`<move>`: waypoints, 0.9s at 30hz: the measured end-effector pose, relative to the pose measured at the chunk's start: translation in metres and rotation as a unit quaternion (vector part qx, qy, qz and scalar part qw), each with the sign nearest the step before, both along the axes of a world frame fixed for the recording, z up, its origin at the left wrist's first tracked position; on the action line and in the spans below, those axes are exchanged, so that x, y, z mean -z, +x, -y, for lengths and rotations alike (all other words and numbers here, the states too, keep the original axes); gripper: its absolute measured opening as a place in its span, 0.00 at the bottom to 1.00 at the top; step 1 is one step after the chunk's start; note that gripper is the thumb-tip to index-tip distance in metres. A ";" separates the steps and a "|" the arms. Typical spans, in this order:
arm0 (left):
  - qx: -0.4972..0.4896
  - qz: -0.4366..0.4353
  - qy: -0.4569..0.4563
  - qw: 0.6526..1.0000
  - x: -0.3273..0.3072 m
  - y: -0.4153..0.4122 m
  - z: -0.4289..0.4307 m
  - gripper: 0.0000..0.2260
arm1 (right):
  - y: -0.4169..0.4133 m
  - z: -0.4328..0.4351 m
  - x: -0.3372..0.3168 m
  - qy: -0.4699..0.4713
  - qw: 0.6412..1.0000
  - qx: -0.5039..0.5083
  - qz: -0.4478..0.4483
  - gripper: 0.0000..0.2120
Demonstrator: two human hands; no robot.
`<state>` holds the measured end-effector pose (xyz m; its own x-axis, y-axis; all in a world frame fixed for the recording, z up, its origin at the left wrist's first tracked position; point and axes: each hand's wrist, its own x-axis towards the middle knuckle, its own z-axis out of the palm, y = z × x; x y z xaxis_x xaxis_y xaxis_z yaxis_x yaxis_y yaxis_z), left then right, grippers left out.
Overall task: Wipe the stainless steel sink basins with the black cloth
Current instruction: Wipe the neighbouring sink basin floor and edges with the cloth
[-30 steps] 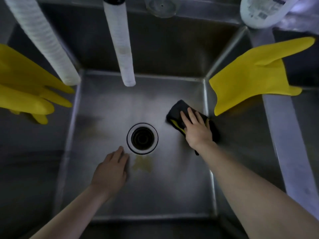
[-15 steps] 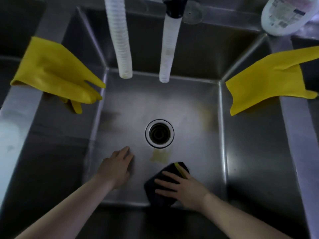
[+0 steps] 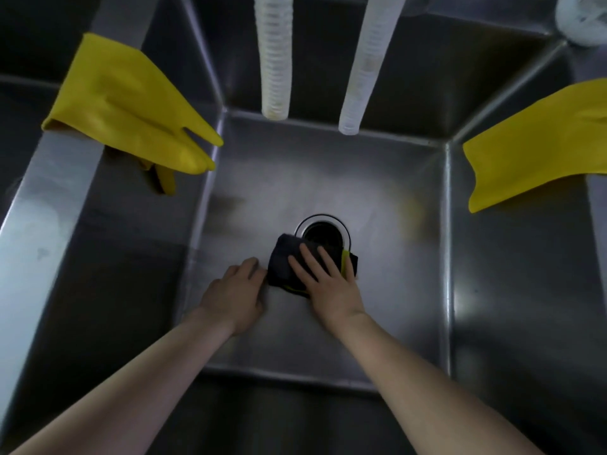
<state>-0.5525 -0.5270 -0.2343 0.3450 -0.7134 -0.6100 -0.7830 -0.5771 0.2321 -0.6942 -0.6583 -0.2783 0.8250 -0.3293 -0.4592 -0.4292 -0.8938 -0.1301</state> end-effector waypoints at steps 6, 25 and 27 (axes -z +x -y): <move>0.013 -0.008 0.024 1.000 0.002 0.007 -0.005 0.23 | -0.065 -0.021 0.009 -0.020 0.982 -0.189 0.010 0.44; -0.100 0.033 -0.008 0.994 -0.011 0.039 -0.019 0.30 | 0.106 0.018 -0.001 0.004 0.998 -0.055 -0.002 0.34; -0.095 0.034 -0.007 0.995 -0.020 0.040 -0.026 0.28 | 0.090 -0.003 0.000 0.009 0.996 -0.087 0.008 0.33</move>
